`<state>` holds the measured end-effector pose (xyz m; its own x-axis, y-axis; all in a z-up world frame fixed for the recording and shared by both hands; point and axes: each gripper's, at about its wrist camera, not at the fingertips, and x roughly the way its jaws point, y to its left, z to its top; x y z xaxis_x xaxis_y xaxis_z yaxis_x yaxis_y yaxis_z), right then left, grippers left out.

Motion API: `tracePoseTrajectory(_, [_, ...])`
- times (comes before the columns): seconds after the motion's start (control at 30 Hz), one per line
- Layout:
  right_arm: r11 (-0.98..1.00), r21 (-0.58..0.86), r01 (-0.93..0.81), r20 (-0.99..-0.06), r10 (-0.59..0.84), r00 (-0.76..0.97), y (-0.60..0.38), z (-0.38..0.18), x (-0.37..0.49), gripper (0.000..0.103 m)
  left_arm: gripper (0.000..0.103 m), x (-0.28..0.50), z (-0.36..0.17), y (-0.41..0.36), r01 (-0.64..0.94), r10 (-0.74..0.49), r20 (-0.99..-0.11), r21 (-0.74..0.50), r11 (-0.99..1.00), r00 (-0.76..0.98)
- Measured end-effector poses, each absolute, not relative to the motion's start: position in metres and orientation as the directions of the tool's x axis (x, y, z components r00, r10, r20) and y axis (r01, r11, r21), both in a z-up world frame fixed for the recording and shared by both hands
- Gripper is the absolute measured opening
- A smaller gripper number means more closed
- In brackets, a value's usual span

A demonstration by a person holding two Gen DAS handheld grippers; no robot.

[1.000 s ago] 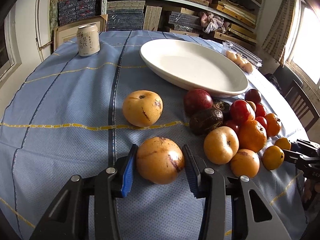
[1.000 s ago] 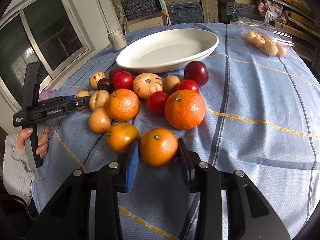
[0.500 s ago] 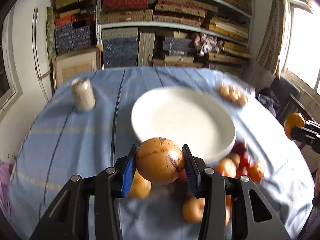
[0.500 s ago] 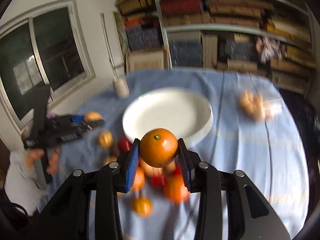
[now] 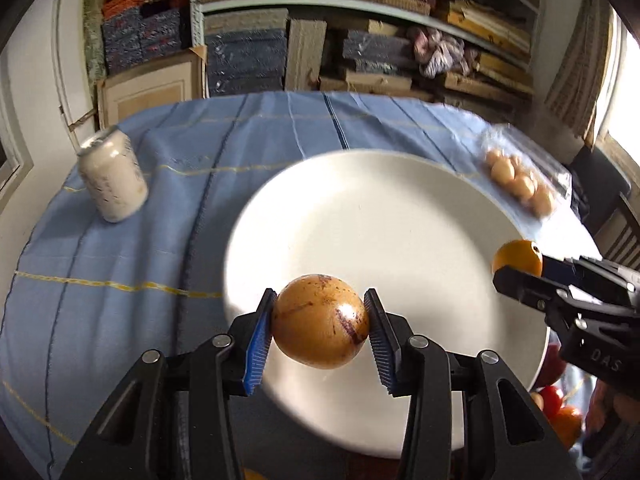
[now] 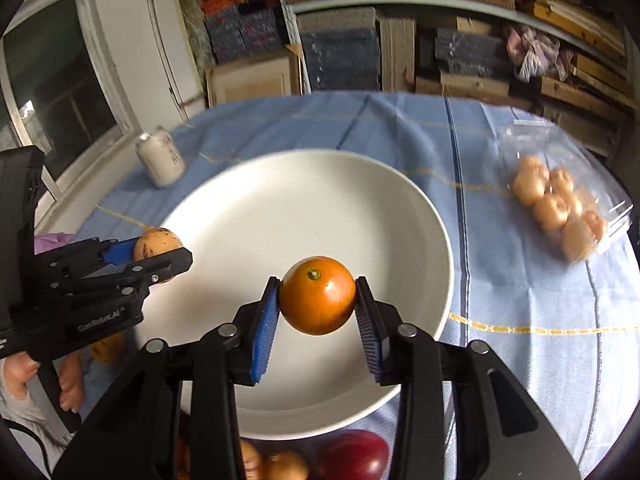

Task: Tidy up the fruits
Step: 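Grasp the yellow pear with the left tool while the right tool grasps the orange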

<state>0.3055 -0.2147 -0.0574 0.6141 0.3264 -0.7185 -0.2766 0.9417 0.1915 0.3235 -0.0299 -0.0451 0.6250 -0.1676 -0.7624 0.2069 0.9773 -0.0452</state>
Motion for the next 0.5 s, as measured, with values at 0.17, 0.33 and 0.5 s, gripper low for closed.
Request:
tracePoseTrajectory(0.17, [0.945,0.170,-0.279,-0.745,0.309,0.592,-0.212,-0.068,0.315,0.037,0.045,0.327,-0.060,-0.032,0.220,-0.164,-0.790,-0.037,0.975,0.591])
tracePoseTrajectory(0.33, [0.943,0.163,-0.291,-0.769,0.306,0.561,-0.210,-0.074,0.316,0.037,0.045,0.327,-0.064,-0.036,0.223,-0.139,-0.792,-0.004,0.975,0.595])
tracePoseTrajectory(0.5, [0.940,0.171,-0.296,-0.776,0.313,0.547,-0.209,-0.075,0.314,0.037,0.046,0.327,-0.064,-0.034,0.219,-0.145,-0.790,-0.014,0.976,0.595])
